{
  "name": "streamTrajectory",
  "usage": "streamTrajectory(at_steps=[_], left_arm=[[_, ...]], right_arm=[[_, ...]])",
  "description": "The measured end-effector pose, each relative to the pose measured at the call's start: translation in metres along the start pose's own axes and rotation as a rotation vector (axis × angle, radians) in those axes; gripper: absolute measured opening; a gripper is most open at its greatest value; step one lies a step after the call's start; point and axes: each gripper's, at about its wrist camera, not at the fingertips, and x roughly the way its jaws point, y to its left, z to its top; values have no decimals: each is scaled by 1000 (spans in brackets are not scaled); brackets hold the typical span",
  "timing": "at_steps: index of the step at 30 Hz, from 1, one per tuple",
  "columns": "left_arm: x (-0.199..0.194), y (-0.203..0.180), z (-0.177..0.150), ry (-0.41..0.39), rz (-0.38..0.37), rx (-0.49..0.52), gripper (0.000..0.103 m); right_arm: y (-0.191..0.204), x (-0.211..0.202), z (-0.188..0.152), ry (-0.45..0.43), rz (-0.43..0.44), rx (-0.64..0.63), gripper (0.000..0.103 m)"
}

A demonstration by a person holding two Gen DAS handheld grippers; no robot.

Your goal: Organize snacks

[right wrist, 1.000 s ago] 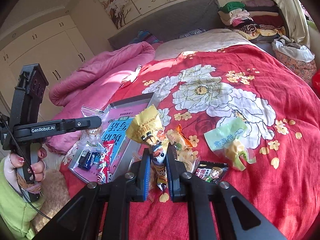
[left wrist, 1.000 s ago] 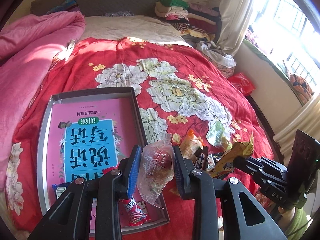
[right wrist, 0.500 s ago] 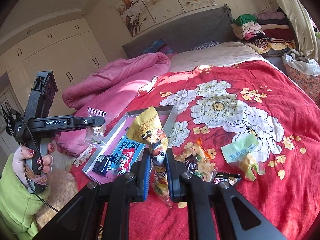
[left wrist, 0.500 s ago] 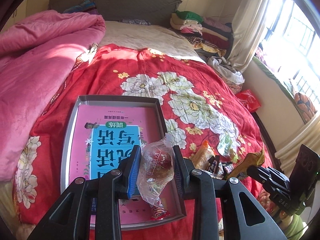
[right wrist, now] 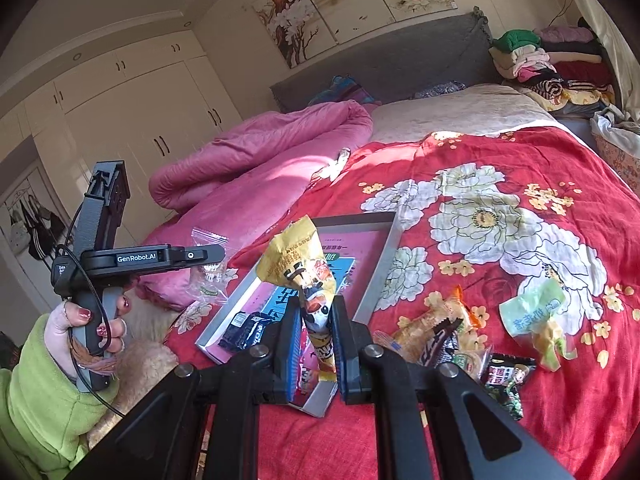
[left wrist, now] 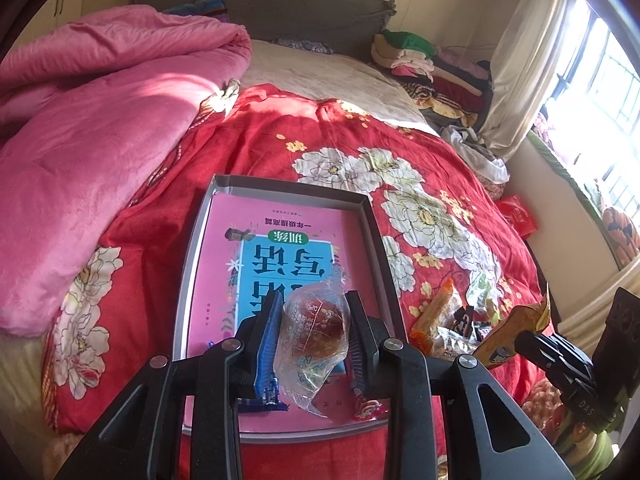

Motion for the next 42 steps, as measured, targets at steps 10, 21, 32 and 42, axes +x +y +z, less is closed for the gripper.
streamTrajectory(at_steps=[10,21,32,42], left_arm=[[-2,23,-13,14,-15,-39,33],[8,21,-20,37,-63,-37,33],[33,8,-33,91,-79,-3,33],[52,9,-42,121,-44,29,33]], right_arm=[[32,28,-2,53,31,-45,15],[43,50,-10,107,19,-62,15],[45,58,-17,132,7,-63,15],[48,63,-21,149,-4,-71,15]])
